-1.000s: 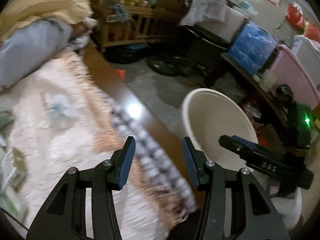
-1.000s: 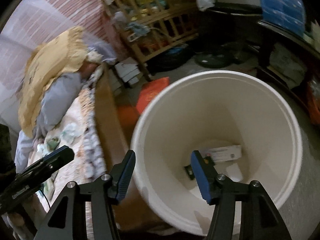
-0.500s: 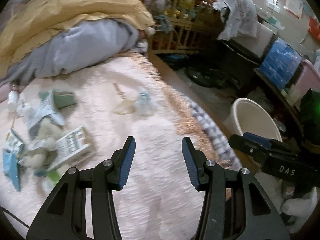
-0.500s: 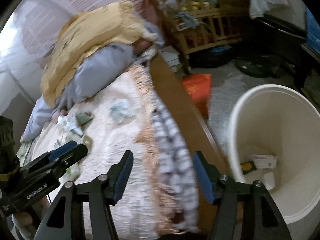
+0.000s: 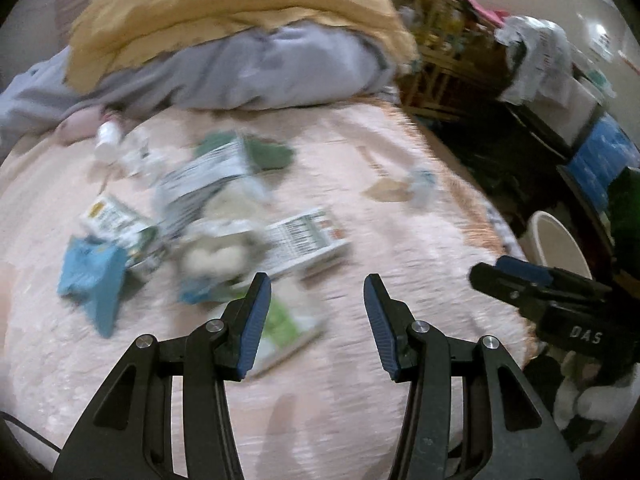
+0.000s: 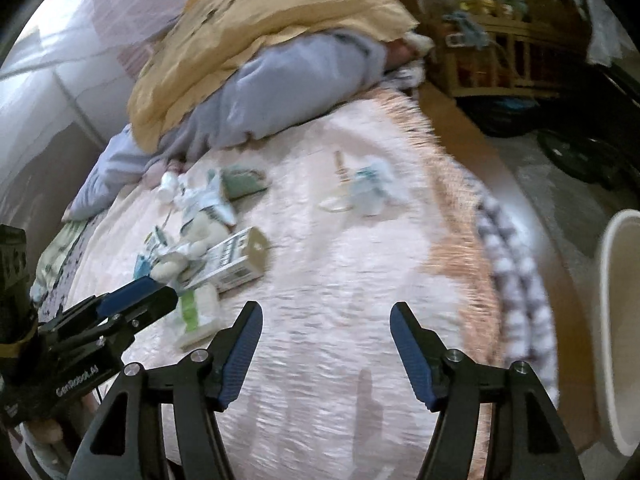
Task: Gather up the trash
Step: 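Move both open tools back over the remaining trash on the bed, then grasp the clear plastic bag with the right tool while the left tool grasps the white plush toy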
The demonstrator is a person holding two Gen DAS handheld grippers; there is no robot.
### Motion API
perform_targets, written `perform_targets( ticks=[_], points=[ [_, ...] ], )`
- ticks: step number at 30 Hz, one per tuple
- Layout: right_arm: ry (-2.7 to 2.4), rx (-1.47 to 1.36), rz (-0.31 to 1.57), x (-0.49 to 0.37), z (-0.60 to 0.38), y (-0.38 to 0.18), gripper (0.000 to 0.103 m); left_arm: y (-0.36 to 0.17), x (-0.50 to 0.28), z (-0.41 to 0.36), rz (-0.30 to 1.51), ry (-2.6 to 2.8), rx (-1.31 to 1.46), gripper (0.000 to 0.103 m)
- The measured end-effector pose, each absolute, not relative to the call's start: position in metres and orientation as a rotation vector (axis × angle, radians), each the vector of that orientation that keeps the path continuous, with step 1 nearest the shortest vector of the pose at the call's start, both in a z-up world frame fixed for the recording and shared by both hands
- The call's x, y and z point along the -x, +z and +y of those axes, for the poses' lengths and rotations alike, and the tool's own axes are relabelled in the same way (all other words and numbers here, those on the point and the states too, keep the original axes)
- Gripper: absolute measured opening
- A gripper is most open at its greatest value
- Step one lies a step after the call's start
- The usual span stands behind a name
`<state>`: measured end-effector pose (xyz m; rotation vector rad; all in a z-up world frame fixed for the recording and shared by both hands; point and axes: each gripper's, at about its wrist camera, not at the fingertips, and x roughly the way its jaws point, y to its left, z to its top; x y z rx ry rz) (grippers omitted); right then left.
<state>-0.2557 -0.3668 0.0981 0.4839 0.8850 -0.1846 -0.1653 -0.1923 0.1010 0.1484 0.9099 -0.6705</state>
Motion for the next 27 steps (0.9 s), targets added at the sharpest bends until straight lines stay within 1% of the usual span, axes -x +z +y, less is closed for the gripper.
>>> perform_targets(
  ticks=[8,11,13,22,25,26,27],
  points=[
    [-0.176,-0.455,0.893,0.232,-0.357,0.092,0.064,0.084,0.133,-0.137,0.952,-0.552,-0.076,0.047],
    [-0.215,-0.441,0.886,0.222,-0.368,0.091,0.069,0.077,0.123,-0.121,0.974,-0.541,-0.03,0.047],
    [-0.248,-0.429,0.879,0.214,-0.38,0.09,0.069,0.075,0.118,-0.116,0.984,-0.546,-0.008,0.047],
    [-0.328,-0.399,0.846,0.17,-0.426,0.084,0.069,0.078,0.108,-0.123,0.996,-0.629,0.025,0.047],
    [-0.322,-0.381,0.854,0.157,-0.429,0.078,0.069,0.079,0.1,-0.131,0.998,-0.629,0.038,0.05],
    [-0.314,-0.38,0.858,0.154,-0.429,0.075,0.066,0.078,0.097,-0.134,1.0,-0.63,0.041,0.05],
    [-0.304,-0.378,0.861,0.151,-0.429,0.072,0.059,0.078,0.094,-0.138,1.0,-0.631,0.042,0.05]
  ],
)
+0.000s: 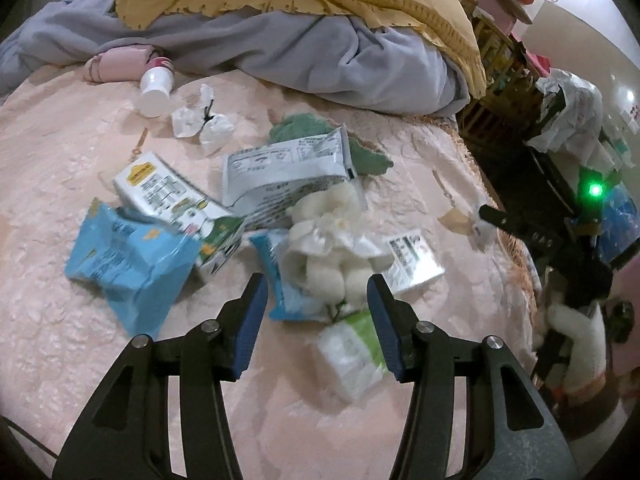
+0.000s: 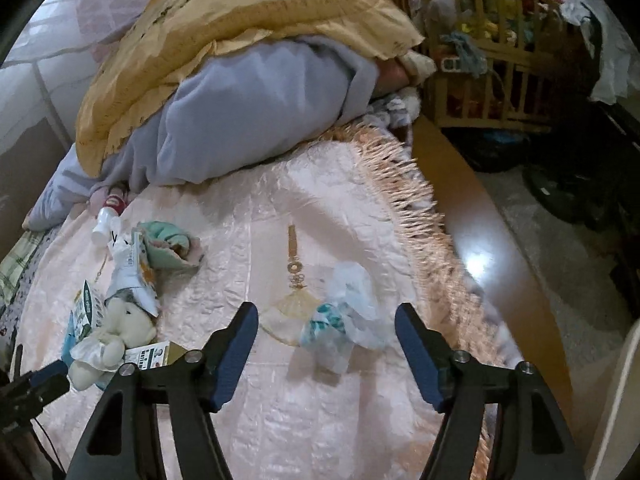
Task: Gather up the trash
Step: 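Grasp the clear plastic bag with the right tool while the left tool grasps the white plush toy, then carry the plastic bag toward the white bucket with the right tool while the left tool holds the plush toy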
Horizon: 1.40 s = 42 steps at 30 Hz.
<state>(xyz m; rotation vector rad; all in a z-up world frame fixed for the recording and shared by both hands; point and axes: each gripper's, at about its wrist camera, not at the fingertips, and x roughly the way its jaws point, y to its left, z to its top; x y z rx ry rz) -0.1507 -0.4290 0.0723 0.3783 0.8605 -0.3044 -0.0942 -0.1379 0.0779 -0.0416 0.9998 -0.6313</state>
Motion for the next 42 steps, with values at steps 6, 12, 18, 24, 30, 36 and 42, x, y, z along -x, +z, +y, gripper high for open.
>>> perform_targets(
  ticks=[6,12,18,24,30,36,42],
  points=[
    [-0.29,-0.373,0.861,0.143,-0.434,0.06,0.036,0.066,0.074,-0.168,1.028,-0.607,-0.011,0.05],
    [-0.271,-0.398,0.86,0.152,-0.438,0.062,0.019,0.055,0.064,-0.183,1.052,-0.628,-0.031,0.043],
    [-0.194,-0.396,0.818,0.179,-0.419,0.084,0.016,0.064,0.073,-0.176,1.05,-0.652,0.002,0.028],
    [-0.125,-0.429,0.759,0.214,-0.396,0.103,0.016,0.093,0.101,-0.167,0.995,-0.714,0.031,0.028],
    [-0.122,-0.456,0.738,0.241,-0.389,0.112,0.016,0.119,0.131,-0.181,0.944,-0.795,0.026,0.028],
    [-0.15,-0.462,0.722,0.264,-0.395,0.12,0.016,0.127,0.153,-0.208,0.932,-0.857,0.006,0.028],
    [-0.173,-0.463,0.714,0.281,-0.404,0.127,0.016,0.128,0.17,-0.227,0.916,-0.877,-0.037,0.028]
  ],
)
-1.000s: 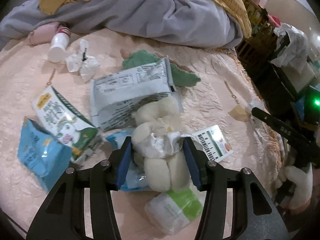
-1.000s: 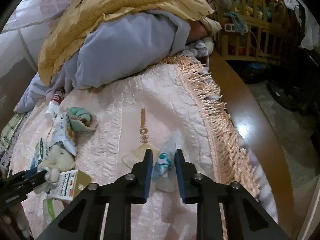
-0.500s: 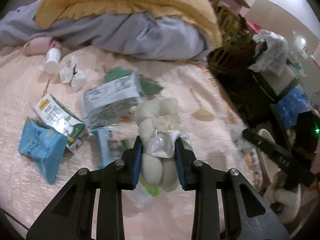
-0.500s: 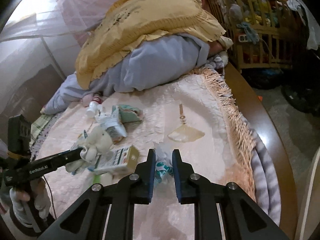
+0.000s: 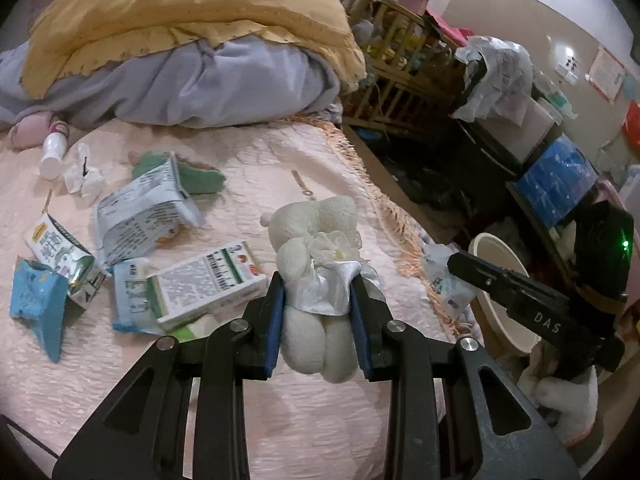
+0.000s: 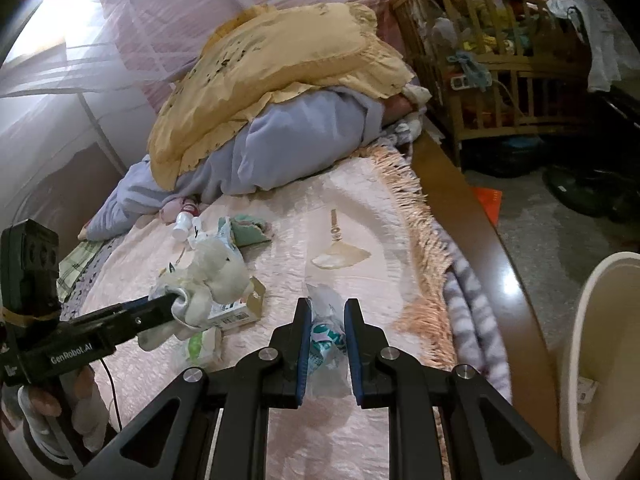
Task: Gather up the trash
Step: 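Carry the plastic bag toward the white bucket with the right tool while the left tool holds the plush toy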
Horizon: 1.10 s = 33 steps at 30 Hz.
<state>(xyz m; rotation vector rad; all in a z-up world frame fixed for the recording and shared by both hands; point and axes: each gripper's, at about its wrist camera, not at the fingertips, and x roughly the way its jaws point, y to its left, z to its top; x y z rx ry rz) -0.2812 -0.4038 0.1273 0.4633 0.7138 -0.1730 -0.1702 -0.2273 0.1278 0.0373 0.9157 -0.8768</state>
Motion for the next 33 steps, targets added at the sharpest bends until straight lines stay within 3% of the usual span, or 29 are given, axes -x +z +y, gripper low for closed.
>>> perform_targets(
  ticks=[33],
  points=[
    [-0.192,-0.481,0.709,0.304,-0.415,0.13,0.016,0.129,0.191,-0.253,0.875,-0.883,-0.126,0.028]
  ],
)
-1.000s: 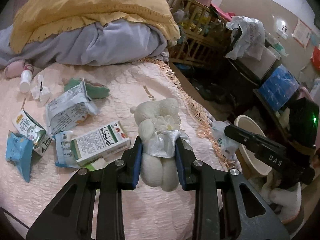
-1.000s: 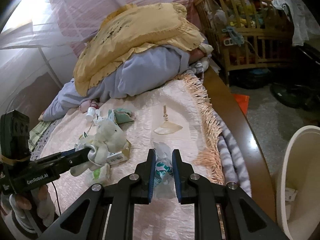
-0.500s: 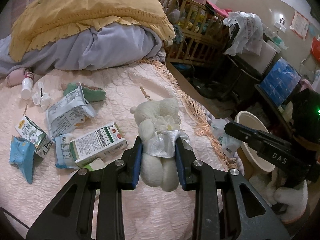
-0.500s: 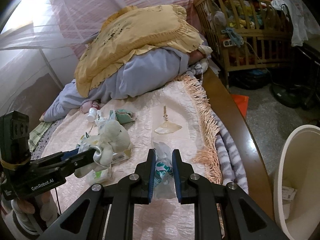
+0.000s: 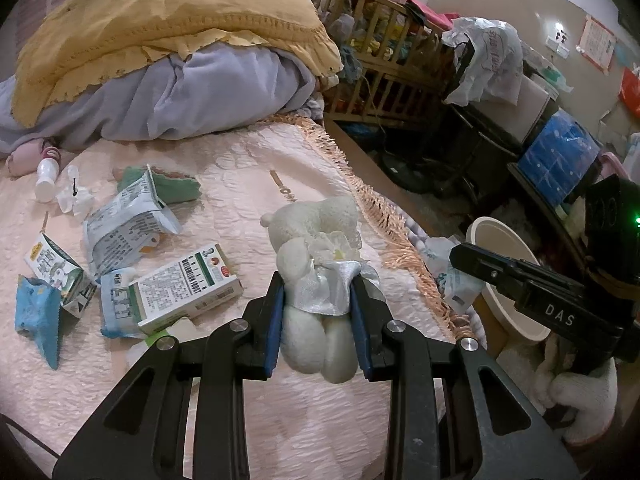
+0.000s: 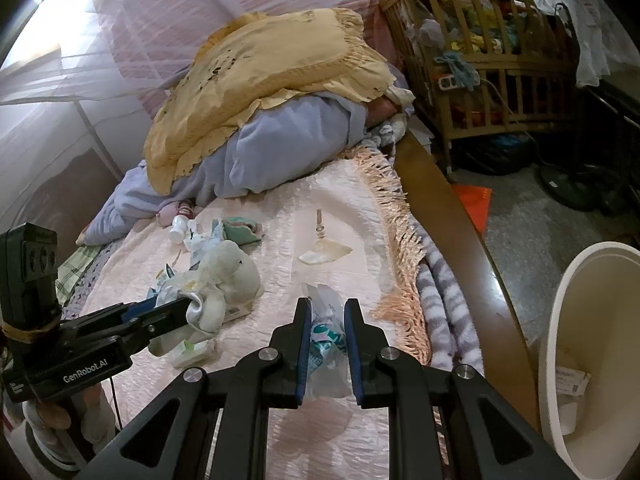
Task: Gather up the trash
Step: 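Carry the plastic bag toward the white bucket with the right tool while the left tool holds the plush toy, then open the right tool over the bucket to drop the bag while the left tool drops the plush toy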
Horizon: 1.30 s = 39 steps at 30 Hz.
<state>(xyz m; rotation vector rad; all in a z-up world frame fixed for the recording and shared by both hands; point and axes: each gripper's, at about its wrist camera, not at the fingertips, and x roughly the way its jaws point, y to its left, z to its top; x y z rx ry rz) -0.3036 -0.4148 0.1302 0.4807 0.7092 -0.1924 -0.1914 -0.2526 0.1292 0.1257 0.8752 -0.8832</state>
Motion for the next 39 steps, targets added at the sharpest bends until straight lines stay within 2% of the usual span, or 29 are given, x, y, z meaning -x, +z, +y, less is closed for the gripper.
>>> perform_targets(
  ticks=[13,26,36,38,39],
  points=[
    [-0.277,-0.513,0.695,0.332,-0.447,0.131,0.016,0.129,0.207,-0.293,0.886,-0.966,-0.15,0.028],
    [-0.472,-0.591,0.666,0.407,-0.516,0.122,0.016,0.129,0.255,-0.397,0.947,-1.192,-0.209,0.028],
    [-0.666,-0.717,0.658,0.474,-0.579,0.094,0.016,0.111,0.293,-0.479,1.045,-1.343,-0.258,0.028],
    [-0.683,-0.735,0.655,0.483,-0.588,0.089,0.021,0.106,0.296,-0.49,1.072,-1.368,-0.25,0.03],
    [-0.695,-0.74,0.654,0.485,-0.59,0.087,0.033,0.104,0.296,-0.496,1.084,-1.373,-0.242,0.03]
  ],
)
